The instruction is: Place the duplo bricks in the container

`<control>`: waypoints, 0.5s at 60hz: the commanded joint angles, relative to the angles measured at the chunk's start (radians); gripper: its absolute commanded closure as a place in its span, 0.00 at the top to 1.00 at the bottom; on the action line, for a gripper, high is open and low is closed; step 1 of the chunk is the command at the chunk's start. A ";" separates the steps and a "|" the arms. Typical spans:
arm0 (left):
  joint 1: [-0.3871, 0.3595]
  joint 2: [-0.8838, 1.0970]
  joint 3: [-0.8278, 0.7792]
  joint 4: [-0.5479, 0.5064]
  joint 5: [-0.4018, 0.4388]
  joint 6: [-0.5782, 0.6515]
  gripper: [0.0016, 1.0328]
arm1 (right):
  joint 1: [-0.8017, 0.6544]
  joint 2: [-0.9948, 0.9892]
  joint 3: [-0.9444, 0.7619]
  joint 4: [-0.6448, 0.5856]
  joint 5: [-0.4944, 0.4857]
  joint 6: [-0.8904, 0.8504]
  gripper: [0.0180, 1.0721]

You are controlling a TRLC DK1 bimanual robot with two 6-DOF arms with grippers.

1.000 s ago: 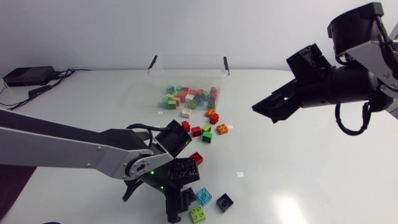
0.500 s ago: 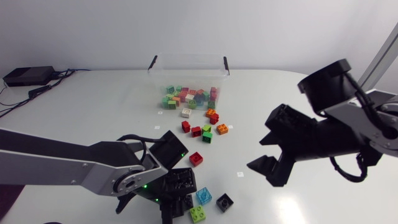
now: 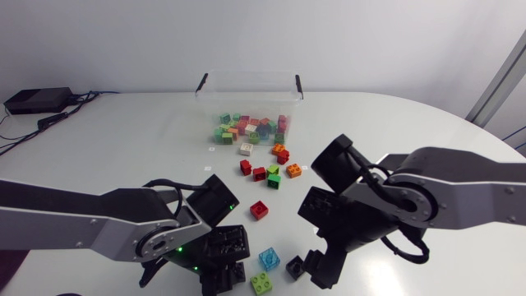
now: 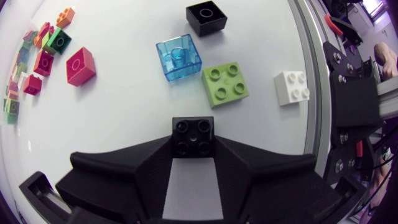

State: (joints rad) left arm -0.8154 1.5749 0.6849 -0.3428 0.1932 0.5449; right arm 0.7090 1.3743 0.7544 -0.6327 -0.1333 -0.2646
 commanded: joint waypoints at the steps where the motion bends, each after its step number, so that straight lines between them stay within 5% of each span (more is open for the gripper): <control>1: 0.024 0.000 -0.036 -0.035 -0.015 -0.017 0.24 | 0.023 0.045 0.008 -0.007 0.009 0.051 0.90; 30: 0.272 0.053 -0.025 -0.050 -0.018 0.000 0.24 | 0.089 0.183 0.025 0.071 0.023 0.097 0.86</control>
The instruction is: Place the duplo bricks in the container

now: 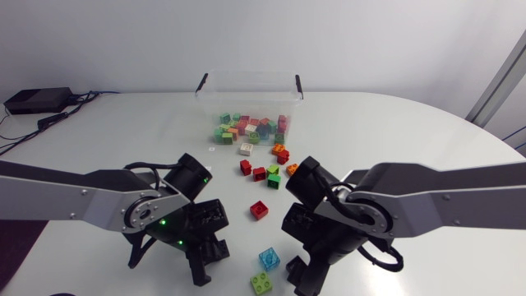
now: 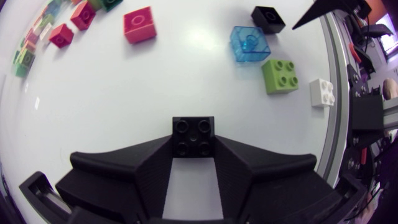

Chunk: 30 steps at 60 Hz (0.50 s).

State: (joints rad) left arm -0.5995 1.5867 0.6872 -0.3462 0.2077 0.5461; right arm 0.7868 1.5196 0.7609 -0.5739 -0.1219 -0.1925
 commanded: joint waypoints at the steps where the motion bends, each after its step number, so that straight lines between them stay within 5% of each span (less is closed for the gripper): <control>1: 0.067 0.035 -0.026 -0.048 -0.031 0.003 0.24 | 0.011 0.044 0.020 0.014 0.011 0.025 0.86; 10: 0.122 -0.024 -0.025 -0.054 -0.008 0.011 0.24 | 0.017 0.099 0.034 0.040 0.024 0.024 0.81; 19: 0.158 -0.156 -0.025 -0.065 0.002 0.020 0.24 | 0.017 0.125 0.044 0.060 0.027 0.024 0.59; 26: 0.164 -0.241 -0.011 -0.079 0.006 0.021 0.24 | 0.011 0.120 0.041 0.055 0.036 0.022 0.30; 30: 0.176 -0.280 0.005 -0.079 0.012 0.021 0.24 | -0.008 0.097 0.044 0.040 0.036 0.013 0.28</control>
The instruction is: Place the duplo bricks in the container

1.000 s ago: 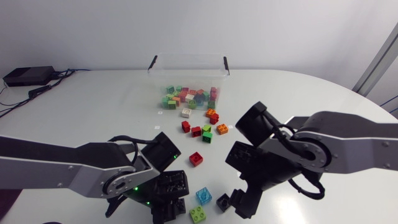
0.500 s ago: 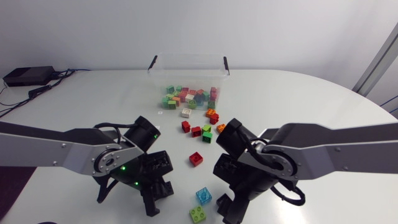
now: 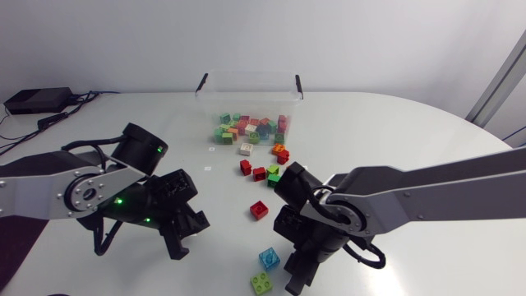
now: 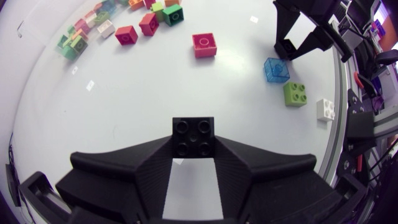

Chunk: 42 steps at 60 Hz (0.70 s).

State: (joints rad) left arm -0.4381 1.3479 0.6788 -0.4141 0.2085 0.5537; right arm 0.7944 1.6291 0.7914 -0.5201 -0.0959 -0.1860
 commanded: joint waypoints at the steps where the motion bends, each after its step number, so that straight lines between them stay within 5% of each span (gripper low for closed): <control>1: 0.021 -0.047 0.016 -0.009 0.012 0.014 0.24 | -0.020 -0.017 0.014 -0.017 0.010 0.006 0.28; 11: 0.121 -0.033 0.094 0.067 0.074 -0.026 0.24 | -0.066 -0.061 0.054 -0.055 0.010 -0.004 0.28; 42: 0.246 0.226 0.447 0.244 0.114 -0.213 0.24 | -0.173 -0.124 0.275 -0.121 0.007 -0.023 0.28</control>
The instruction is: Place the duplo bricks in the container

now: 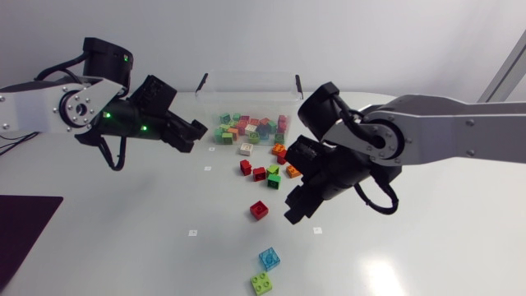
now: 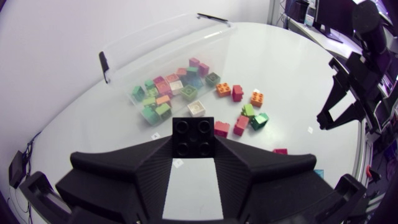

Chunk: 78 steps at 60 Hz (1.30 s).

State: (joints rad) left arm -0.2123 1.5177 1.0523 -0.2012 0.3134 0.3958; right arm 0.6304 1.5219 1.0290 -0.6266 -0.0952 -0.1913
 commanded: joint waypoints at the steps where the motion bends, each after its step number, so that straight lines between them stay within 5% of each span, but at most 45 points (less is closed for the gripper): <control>1: 0.025 0.068 0.087 0.043 0.009 -0.064 0.24 | -0.011 -0.019 0.045 -0.015 0.006 -0.017 0.28; 24: -0.007 0.312 0.396 0.132 0.009 -0.137 0.25 | -0.067 -0.014 0.135 0.010 -0.008 -0.019 0.28; 47: -0.062 0.503 0.683 0.066 -0.053 -0.149 0.28 | -0.103 0.012 0.203 0.013 -0.026 -0.033 0.28; 51: -0.065 0.538 0.723 0.060 -0.065 -0.153 0.40 | -0.107 0.020 0.207 0.013 -0.034 -0.033 0.28; 57: -0.065 0.587 0.779 0.039 -0.086 -0.156 0.93 | -0.117 0.030 0.220 0.025 -0.040 -0.033 0.28; 78: -0.071 0.329 0.500 0.025 -0.096 -0.110 0.96 | -0.204 0.146 0.431 0.041 -0.081 -0.031 0.28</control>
State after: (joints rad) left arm -0.2829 1.9488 1.6253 -0.1673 0.2226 0.2657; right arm 0.4480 1.6180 1.4090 -0.5976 -0.1623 -0.2131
